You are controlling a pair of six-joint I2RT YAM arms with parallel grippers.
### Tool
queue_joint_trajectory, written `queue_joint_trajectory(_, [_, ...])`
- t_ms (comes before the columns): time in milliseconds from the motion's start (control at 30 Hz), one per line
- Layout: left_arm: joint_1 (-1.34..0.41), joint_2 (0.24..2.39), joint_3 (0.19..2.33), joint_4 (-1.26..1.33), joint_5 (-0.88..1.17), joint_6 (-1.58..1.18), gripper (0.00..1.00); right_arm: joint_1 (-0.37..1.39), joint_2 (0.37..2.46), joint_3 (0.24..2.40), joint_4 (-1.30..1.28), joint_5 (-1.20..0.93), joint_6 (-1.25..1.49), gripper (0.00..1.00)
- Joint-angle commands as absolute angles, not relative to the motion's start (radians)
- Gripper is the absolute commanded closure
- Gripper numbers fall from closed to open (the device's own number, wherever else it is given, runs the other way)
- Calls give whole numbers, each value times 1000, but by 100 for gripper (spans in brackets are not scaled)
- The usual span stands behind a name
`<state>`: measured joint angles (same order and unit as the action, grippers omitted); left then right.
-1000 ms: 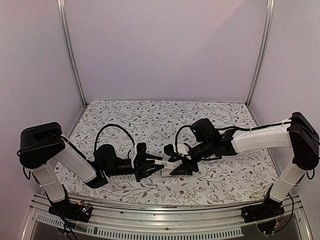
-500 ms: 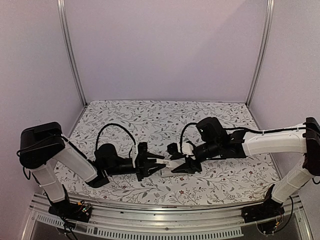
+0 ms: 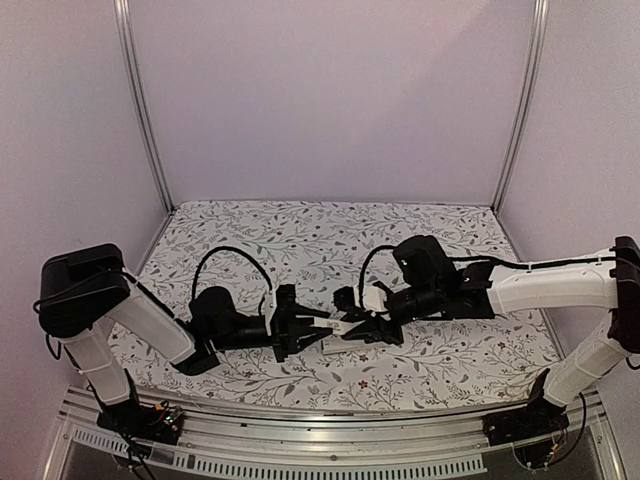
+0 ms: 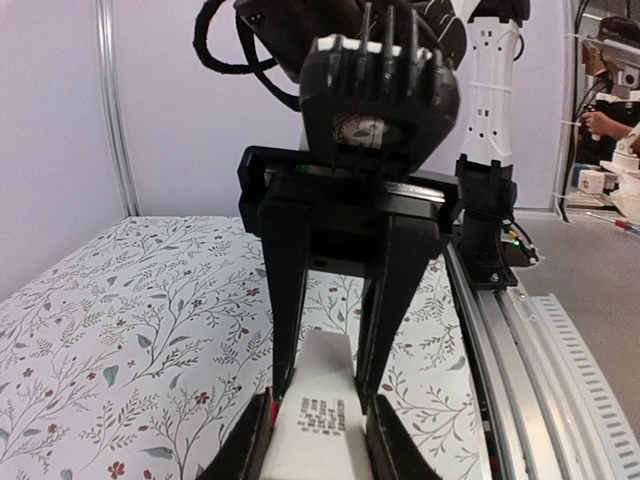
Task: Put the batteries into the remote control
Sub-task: Pass from the left arm to the right
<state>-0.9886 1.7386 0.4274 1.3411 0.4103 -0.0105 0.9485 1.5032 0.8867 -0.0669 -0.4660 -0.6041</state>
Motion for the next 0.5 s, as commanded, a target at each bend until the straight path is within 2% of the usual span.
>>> queue_joint_trajectory(0, [-1004,1738,436,1544,407,-2,84,953,1493,893,-87,-434,-599,76])
queue_joint_trajectory(67, [-1004,1740,432,1544,398,-2,80,953,1493,906,-109,-416,-597,78])
queue_joint_trajectory(167, [-1004,1737,406,1556,344,-7,33,948,1504,936,-179,-352,-606,79])
queue_joint_trajectory(200, [-1003,1732,392,1566,319,-13,26,943,1513,948,-211,-336,-619,80])
queue_joint_trajectory(333, [-1001,1709,330,1584,191,-65,24,919,1576,997,-322,-297,-664,80])
queue_joint_trajectory(467, [-1001,1706,287,1538,13,-206,33,919,1672,1090,-440,-231,-740,79])
